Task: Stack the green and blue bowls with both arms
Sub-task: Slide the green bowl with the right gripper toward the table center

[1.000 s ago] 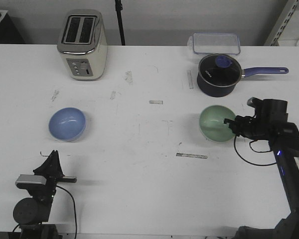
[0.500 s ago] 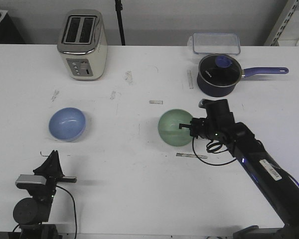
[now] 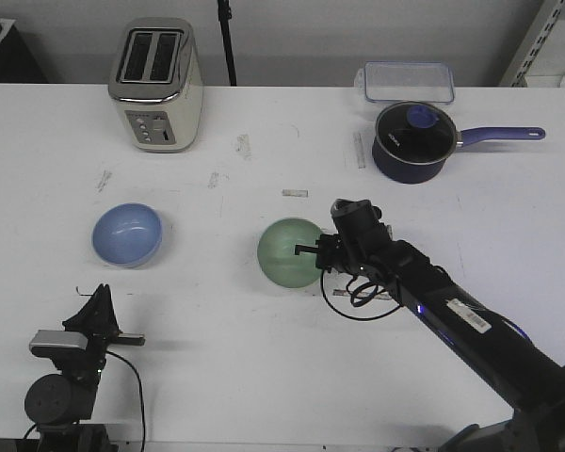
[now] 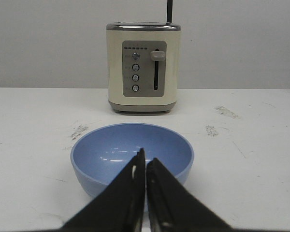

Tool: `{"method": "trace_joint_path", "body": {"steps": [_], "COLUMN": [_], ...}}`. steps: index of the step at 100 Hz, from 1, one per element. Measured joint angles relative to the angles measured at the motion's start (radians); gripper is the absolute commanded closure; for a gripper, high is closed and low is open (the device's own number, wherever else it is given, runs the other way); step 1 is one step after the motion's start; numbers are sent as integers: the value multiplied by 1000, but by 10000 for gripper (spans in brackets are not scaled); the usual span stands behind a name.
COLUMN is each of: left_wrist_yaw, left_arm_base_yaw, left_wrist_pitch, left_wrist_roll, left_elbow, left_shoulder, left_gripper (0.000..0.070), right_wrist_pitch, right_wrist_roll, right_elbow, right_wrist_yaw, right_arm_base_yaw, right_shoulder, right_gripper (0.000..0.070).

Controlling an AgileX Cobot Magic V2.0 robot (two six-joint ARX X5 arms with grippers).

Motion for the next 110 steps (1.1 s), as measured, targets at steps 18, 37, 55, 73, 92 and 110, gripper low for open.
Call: {"method": "trace_joint_path", "body": {"steps": [18, 37, 55, 73, 92, 110], "left_wrist_yaw": [0, 0, 0, 0, 0, 0], "left_arm_base_yaw": [0, 0, 0, 0, 0, 0], "left_wrist_pitch": [0, 0, 0, 0, 0, 0], "left_wrist_roll": [0, 0, 0, 0, 0, 0], "left_elbow": [0, 0, 0, 0, 0, 0], "left_shoulder": [0, 0, 0, 0, 0, 0], "left_gripper": [698, 698, 698, 698, 698, 698], "right_wrist_pitch": [38, 41, 43, 47, 51, 45], "right_wrist_roll": [36, 46, 46, 46, 46, 46], "right_elbow": [0, 0, 0, 0, 0, 0], "right_wrist_yaw": [19, 64, 51, 27, 27, 28], "right_arm_base_yaw": [23, 21, 18, 22, 16, 7], "right_shoulder": [14, 23, 59, 80, 80, 84], "right_gripper": [687, 686, 686, 686, 685, 677]}}
